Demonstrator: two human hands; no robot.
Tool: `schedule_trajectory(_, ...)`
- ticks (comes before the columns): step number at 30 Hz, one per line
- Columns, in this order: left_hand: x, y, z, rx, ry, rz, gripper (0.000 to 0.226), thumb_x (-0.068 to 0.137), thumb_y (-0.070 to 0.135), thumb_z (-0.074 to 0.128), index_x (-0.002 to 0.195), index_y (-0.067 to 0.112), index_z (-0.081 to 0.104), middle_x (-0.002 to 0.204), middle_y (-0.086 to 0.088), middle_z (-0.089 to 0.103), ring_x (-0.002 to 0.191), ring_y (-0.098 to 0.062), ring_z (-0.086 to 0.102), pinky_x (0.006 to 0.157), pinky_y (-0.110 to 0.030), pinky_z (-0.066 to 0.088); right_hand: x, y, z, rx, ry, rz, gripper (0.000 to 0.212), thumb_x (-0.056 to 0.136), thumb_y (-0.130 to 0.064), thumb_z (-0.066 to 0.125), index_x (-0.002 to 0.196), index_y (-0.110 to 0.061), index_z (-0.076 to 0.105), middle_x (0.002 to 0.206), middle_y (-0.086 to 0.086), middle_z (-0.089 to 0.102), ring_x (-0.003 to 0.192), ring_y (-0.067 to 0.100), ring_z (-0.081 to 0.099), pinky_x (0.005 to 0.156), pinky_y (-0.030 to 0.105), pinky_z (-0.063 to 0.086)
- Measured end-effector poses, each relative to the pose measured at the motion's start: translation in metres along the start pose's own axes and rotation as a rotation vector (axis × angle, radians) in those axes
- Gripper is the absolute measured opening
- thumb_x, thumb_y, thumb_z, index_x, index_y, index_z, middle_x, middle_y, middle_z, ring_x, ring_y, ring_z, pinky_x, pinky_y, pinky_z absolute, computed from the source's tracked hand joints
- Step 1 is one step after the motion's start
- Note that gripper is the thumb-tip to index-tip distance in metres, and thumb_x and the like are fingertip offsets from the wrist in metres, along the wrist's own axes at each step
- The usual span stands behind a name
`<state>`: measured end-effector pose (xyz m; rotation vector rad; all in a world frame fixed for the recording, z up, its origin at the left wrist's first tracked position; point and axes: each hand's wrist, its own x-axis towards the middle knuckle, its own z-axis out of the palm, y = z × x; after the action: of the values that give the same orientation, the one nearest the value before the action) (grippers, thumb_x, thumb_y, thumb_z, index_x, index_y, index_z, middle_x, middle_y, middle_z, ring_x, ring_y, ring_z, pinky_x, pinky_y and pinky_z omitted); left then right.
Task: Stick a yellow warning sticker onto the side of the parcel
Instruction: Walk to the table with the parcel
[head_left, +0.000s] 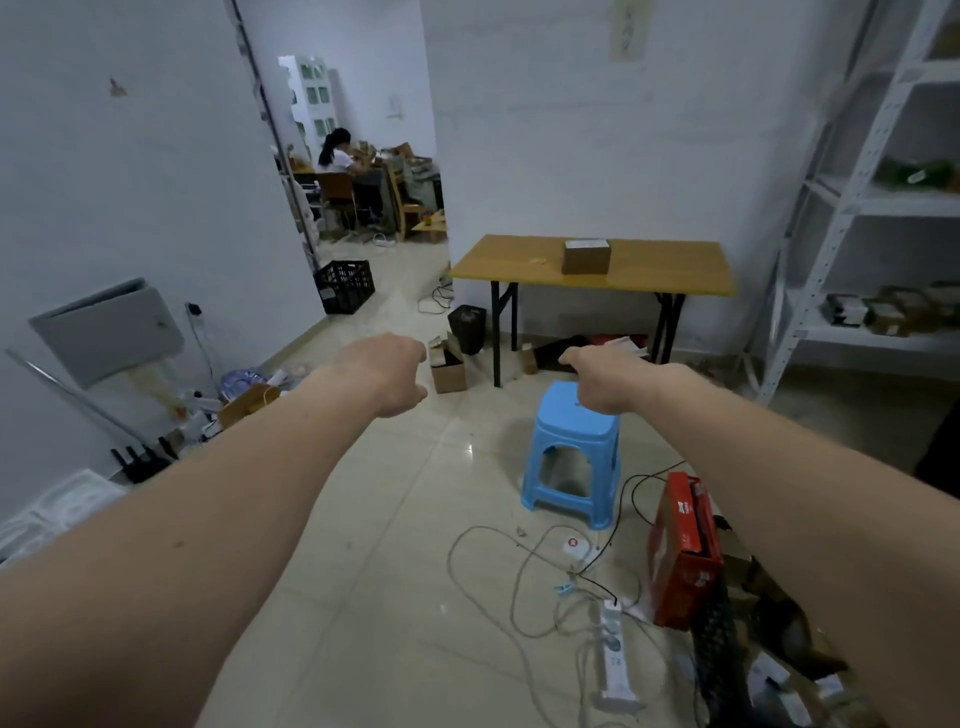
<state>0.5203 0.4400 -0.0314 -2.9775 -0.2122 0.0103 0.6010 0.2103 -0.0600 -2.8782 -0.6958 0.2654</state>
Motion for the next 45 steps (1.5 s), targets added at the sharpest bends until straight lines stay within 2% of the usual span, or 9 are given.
schedule_trajectory(2, 0.03, -0.02, 0.001, -0.006, -0.003, 0.024, 0.048, 0.087, 0.037, 0.057, 0.13, 0.019, 0.047, 0.131, -0.007, 0.054, 0.117, -0.027, 0.051, 0.09, -0.04, 0.048, 0.026, -0.009, -0.004, 0.02, -0.007, 0.032, 0.054, 0.09, 0.003, 0.037, 0.143, -0.008, 0.033, 0.141, 0.017, 0.046, 0.124, 0.033, 0.047, 0.094, 0.036, 0.042)
schedule_trajectory(5, 0.079, -0.044, 0.004, -0.016, 0.007, 0.051, 0.046, 0.087, 0.035, 0.057, 0.129, 0.017, 0.047, 0.13, -0.008, 0.054, 0.117, -0.028, 0.051, 0.09, -0.04, 0.048, 0.071, -0.012, -0.008, 0.027, -0.016, 0.075, 0.049, 0.091, 0.001, 0.039, 0.139, -0.008, 0.037, 0.137, 0.017, 0.047, 0.121, 0.034, 0.048, 0.098, 0.039, 0.044)
schedule_trajectory(8, 0.129, -0.063, 0.008, -0.038, 0.041, 0.071, 0.043, 0.087, 0.031, 0.056, 0.127, 0.016, 0.049, 0.127, -0.008, 0.055, 0.114, -0.028, 0.052, 0.087, -0.038, 0.047, 0.122, -0.014, -0.01, 0.032, 0.004, 0.095, 0.047, 0.089, -0.001, 0.041, 0.135, -0.009, 0.039, 0.135, 0.016, 0.049, 0.12, 0.035, 0.049, 0.099, 0.045, 0.045)
schedule_trajectory(13, 0.216, -0.082, 0.02, -0.016, 0.027, 0.079, 0.043, 0.089, 0.033, 0.055, 0.129, 0.018, 0.048, 0.13, -0.007, 0.053, 0.117, -0.027, 0.05, 0.083, -0.035, 0.044, 0.211, -0.011, -0.016, 0.04, 0.015, 0.117, 0.047, 0.092, -0.001, 0.041, 0.138, -0.008, 0.037, 0.139, 0.016, 0.047, 0.122, 0.034, 0.048, 0.098, 0.041, 0.045)
schedule_trajectory(19, 0.347, -0.101, 0.01, -0.05, 0.054, 0.114, 0.045, 0.088, 0.033, 0.056, 0.129, 0.016, 0.047, 0.131, -0.007, 0.052, 0.119, -0.027, 0.049, 0.089, -0.037, 0.045, 0.329, 0.008, -0.045, 0.062, 0.044, 0.131, 0.054, 0.092, -0.001, 0.041, 0.144, -0.01, 0.029, 0.143, 0.014, 0.044, 0.129, 0.032, 0.044, 0.102, 0.041, 0.042)
schedule_trajectory(31, 0.59, -0.138, 0.052, -0.194, -0.01, 0.205, 0.052, 0.084, 0.035, 0.062, 0.132, 0.019, 0.047, 0.134, -0.006, 0.051, 0.118, -0.027, 0.049, 0.093, -0.039, 0.046, 0.56, 0.033, -0.072, 0.01, 0.0, 0.192, 0.042, 0.092, -0.009, 0.047, 0.134, -0.011, 0.044, 0.137, 0.011, 0.048, 0.122, 0.033, 0.049, 0.101, 0.044, 0.044)
schedule_trajectory(36, 0.702, -0.174, 0.062, -0.186, 0.005, 0.284, 0.056, 0.084, 0.035, 0.062, 0.133, 0.016, 0.042, 0.138, -0.007, 0.045, 0.122, -0.027, 0.046, 0.098, -0.042, 0.044, 0.675, 0.029, -0.078, -0.032, -0.005, 0.247, 0.028, 0.092, -0.015, 0.046, 0.119, -0.012, 0.049, 0.122, 0.013, 0.054, 0.106, 0.032, 0.053, 0.088, 0.042, 0.046)
schedule_trajectory(40, 0.798, -0.194, 0.057, -0.147, -0.02, 0.328, 0.056, 0.088, 0.034, 0.058, 0.138, 0.017, 0.038, 0.139, -0.008, 0.044, 0.123, -0.028, 0.045, 0.095, -0.04, 0.044, 0.754, 0.03, -0.096, 0.02, 0.012, 0.294, 0.048, 0.095, -0.019, 0.046, 0.141, -0.017, 0.034, 0.139, 0.011, 0.044, 0.122, 0.034, 0.047, 0.097, 0.043, 0.043)
schedule_trajectory(45, 0.894, -0.183, 0.061, -0.157, -0.085, 0.376, 0.056, 0.09, 0.038, 0.055, 0.14, 0.022, 0.035, 0.144, -0.007, 0.041, 0.127, -0.028, 0.042, 0.097, -0.038, 0.04, 0.82, 0.051, -0.105, 0.05, 0.0, 0.334, 0.053, 0.095, -0.02, 0.048, 0.145, -0.018, 0.029, 0.149, 0.01, 0.037, 0.132, 0.032, 0.041, 0.103, 0.043, 0.041)
